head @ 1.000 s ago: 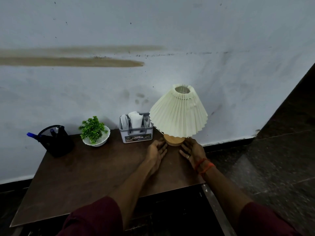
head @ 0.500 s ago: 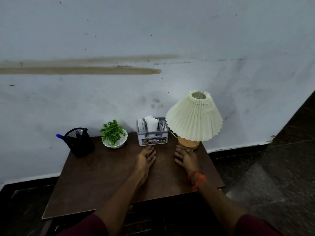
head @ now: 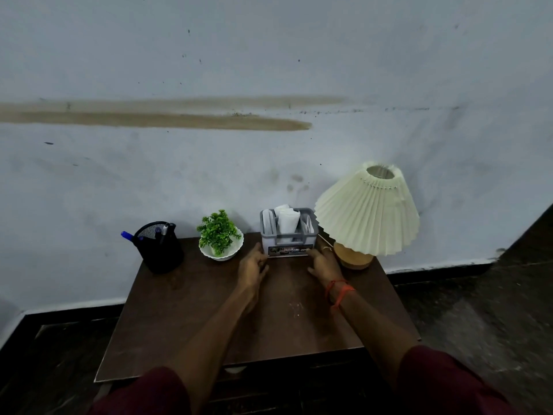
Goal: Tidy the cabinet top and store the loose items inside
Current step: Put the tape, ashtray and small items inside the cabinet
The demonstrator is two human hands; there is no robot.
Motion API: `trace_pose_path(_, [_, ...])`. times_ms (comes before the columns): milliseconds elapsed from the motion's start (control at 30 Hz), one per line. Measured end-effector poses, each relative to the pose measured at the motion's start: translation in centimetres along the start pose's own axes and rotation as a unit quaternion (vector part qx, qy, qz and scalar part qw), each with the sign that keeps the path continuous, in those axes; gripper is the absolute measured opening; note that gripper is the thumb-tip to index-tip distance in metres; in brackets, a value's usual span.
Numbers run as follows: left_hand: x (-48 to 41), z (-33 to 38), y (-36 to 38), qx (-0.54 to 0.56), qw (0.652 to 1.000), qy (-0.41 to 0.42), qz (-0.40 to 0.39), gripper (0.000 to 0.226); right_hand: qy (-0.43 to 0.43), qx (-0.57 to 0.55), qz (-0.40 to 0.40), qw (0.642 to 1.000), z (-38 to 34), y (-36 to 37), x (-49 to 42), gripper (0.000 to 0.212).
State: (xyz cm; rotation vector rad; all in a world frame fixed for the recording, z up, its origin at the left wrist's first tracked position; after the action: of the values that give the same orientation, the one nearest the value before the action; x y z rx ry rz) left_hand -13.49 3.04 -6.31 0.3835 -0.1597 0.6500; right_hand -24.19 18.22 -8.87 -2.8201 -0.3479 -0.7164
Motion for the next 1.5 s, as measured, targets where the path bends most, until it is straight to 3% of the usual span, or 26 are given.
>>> trace_pose_path(167, [-0.3, -0.2, -0.6, 0.0, 1.0, 0.003, 0.0, 0.059, 0.009, 0.02, 0.001, 1.0, 0.4, 0.7, -0.3, 0.058])
trace_pose_path(267, [-0.5, 0.1, -1.1, 0.009, 1.0, 0.008, -0.001, 0.059, 0.003, -0.036, -0.016, 0.999, -0.4, 1.5, 1.3, 0.049])
trace_pose_path(633, [2.8, 1.3, -3.3, 0.026, 0.999, 0.032, 0.001, 0.051, 0.016, -0.117, -0.032, 0.992, 0.9, 0.7, 6.2, 0.054])
trace_pose_path(1167, [18.3, 0.2, -12.6, 0.006, 0.998, 0.06, 0.031, 0.051, 0.047, -0.156, -0.011, 0.987, 9.3, -5.4, 19.1, 0.039])
trace_pose_path(1500, [24.9, -0.8, -14.2, -0.016, 0.998, 0.044, 0.033, 0.05, 0.038, -0.146, 0.0, 0.989, 11.8, -9.4, 25.0, 0.04])
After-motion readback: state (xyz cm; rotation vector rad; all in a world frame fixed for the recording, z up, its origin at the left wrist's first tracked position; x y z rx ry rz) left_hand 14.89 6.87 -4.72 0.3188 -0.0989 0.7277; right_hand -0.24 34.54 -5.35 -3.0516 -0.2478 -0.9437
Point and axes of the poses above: each hand's wrist, its own x-axis away from the middle knuckle, its own y-axis out of the palm, z = x × y, the point moved 7 cm from there along -x, towards the middle knuckle, and after that the axes turned 10 degrees about y, right-handed, at the moved point
